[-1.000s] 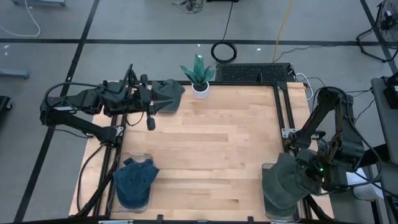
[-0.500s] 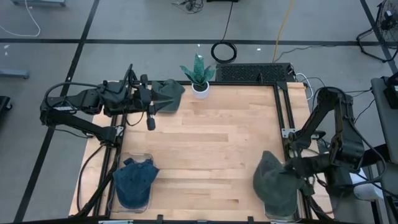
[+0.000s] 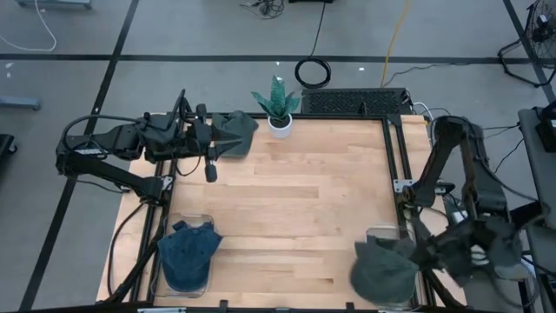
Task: Pick & Place hat
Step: Put the top gray cap into the right transparent bin
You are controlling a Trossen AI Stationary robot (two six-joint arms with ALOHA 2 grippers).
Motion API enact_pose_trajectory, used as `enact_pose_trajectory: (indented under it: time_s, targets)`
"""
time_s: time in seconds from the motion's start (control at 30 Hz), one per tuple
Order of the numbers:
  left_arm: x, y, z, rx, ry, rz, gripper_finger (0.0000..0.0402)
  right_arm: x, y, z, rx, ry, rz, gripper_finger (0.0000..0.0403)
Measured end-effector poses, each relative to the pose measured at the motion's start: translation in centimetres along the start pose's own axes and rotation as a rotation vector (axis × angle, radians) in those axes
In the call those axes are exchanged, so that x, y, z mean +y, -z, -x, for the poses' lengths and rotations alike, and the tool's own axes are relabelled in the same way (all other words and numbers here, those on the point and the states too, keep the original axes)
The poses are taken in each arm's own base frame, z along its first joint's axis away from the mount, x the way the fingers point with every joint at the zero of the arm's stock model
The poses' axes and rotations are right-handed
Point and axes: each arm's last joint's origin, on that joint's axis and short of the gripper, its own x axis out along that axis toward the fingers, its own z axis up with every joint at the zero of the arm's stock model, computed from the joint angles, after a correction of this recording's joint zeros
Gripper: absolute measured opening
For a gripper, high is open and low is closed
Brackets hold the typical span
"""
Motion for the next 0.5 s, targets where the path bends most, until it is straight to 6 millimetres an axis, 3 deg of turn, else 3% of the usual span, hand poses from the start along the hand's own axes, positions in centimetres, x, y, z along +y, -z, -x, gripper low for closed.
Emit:
enact_pose_trajectory:
  time_s: [0.23, 0.5]
  targets:
    - [0.0, 0.0, 0.0, 0.0, 0.0, 0.0, 0.0062, -1.5, 1.2, 3.2, -0.102, -0.081, -0.029, 0.0]
    - [0.0, 0.0, 0.0, 0.0, 0.0, 0.0, 0.0063, -0.8, 3.7, 2.8, -0.043, -0.168, -0.086, 0.0]
